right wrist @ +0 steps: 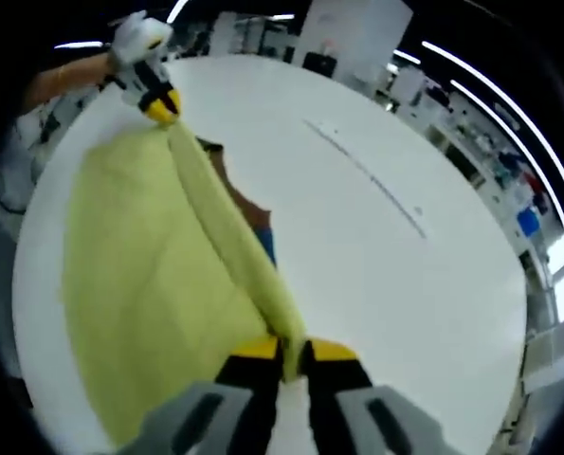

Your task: Fold the garment on the visible template until the final outline fits inside the template.

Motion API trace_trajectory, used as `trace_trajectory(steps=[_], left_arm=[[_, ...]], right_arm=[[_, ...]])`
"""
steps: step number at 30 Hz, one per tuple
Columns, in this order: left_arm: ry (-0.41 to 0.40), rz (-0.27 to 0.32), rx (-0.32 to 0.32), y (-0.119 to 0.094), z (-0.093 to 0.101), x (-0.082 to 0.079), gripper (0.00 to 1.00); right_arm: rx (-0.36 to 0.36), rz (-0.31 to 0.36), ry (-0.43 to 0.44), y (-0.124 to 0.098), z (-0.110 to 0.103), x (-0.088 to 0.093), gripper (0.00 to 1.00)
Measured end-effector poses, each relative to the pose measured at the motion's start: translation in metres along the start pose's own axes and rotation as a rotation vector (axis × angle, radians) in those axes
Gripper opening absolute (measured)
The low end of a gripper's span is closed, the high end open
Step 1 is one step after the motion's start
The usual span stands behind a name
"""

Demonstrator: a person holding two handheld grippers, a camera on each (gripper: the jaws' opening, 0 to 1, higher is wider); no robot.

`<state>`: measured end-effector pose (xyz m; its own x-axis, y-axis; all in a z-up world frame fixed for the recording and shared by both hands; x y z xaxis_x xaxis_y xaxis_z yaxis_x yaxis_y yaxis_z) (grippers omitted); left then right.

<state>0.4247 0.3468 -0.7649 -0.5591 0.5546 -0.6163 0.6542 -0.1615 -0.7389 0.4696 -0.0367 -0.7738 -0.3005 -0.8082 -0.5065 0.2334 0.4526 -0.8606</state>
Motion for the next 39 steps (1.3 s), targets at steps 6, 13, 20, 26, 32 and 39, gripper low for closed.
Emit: trace_trajectory(steps=[6, 13, 20, 26, 32, 39], left_arm=[[0.000, 0.057, 0.046, -0.013, 0.002, -0.001, 0.11], [0.111, 0.123, 0.065, -0.020, 0.012, 0.006, 0.10], [0.125, 0.116, -0.001, -0.002, 0.002, 0.011, 0.11], [0.127, 0.120, -0.010, 0.004, 0.002, 0.012, 0.11], [0.250, 0.107, 0.031, 0.003, 0.011, 0.015, 0.13], [0.253, 0.104, -0.005, 0.008, 0.012, 0.010, 0.06]], right_arm=[[0.001, 0.009, -0.004, -0.011, -0.008, 0.001, 0.19], [0.027, 0.024, -0.073, -0.013, -0.008, 0.002, 0.25], [0.076, -0.004, -0.130, -0.002, -0.001, 0.008, 0.20], [0.105, -0.026, -0.154, -0.001, 0.002, 0.007, 0.14], [0.104, -0.046, -0.173, -0.002, -0.001, 0.009, 0.11], [0.119, -0.059, -0.168, 0.001, -0.001, 0.009, 0.03]])
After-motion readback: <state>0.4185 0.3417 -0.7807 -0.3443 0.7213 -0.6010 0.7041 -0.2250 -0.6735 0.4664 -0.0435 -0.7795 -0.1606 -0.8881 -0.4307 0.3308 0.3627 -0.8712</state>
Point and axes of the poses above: the point that each gripper's makers call its tool centre point, and the gripper's own axes: y roughly forward along the fingers, z roughly to its right, x roughly out of its underside, the point moved 8 cm from there along -y, roughly backward along the fingers, and after that the axes turned 11 degrees about -x, right-handed, at the moved point
